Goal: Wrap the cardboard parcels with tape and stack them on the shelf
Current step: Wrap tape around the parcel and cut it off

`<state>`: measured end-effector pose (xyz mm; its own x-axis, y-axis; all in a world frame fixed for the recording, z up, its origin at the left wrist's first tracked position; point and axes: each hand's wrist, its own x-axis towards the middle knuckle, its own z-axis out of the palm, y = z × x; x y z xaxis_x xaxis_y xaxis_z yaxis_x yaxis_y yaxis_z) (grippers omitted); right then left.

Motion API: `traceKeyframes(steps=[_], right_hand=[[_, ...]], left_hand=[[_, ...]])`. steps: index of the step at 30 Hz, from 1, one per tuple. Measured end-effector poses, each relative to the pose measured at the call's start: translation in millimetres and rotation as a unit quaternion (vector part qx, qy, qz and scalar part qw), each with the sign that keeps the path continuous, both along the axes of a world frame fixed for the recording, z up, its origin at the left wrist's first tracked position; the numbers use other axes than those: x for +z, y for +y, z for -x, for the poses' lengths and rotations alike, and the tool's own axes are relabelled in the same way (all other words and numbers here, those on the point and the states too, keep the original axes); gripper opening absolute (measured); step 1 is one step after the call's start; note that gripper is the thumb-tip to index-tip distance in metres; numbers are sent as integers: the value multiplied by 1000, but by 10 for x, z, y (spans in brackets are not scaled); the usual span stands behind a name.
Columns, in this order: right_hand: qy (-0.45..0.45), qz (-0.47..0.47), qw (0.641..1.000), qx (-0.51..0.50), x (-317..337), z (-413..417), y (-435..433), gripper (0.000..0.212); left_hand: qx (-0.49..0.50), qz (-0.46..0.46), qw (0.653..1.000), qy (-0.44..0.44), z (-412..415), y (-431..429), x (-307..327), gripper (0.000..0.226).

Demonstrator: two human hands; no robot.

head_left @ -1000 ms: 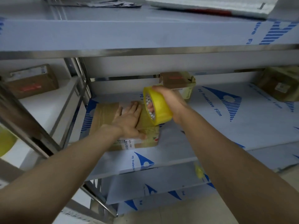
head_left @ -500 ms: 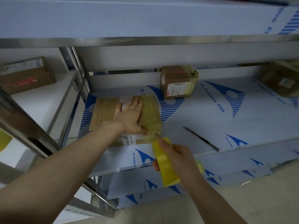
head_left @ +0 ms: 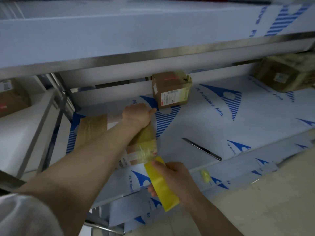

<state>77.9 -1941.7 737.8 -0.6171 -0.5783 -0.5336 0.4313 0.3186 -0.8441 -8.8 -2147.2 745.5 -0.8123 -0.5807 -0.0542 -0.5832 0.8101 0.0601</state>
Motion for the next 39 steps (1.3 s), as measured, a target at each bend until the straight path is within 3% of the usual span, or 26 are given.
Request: traceKeyframes(steps=[4,9,14,17,20,27,31,36,39], right_hand=[[0,-4,1000,-9,-44,4,11,43],[12,-19,1000,-13,-97,23,-8,44],[11,-20,1000,-10,-62,36,-39,42],[6,-22,1000,-8,-51,51,-55,47],[11,-24,1000,4,-47,53,-73,49],[18,-22,1000,12,-24,39,-27,44],[17,-22,1000,7,-85,39,-31,49],[22,-29,999,10,-114,34,-39,43],[13,-36,999,2,-103,46,-54,40]], left_hand=[[56,-3,996,71,134,-190,-95,52],[107,-138,979,104,246,-367,-106,64],[122,-79,981,125,203,-249,-42,64],[38,12,998,57,93,-59,19,86],[-36,-1,999,-21,-141,150,-99,116],[-51,41,998,2,-152,253,-129,89],[-41,22,994,97,-45,-10,-101,57],[54,-38,993,97,104,-101,-109,53],[74,-71,990,97,72,-95,-68,64]])
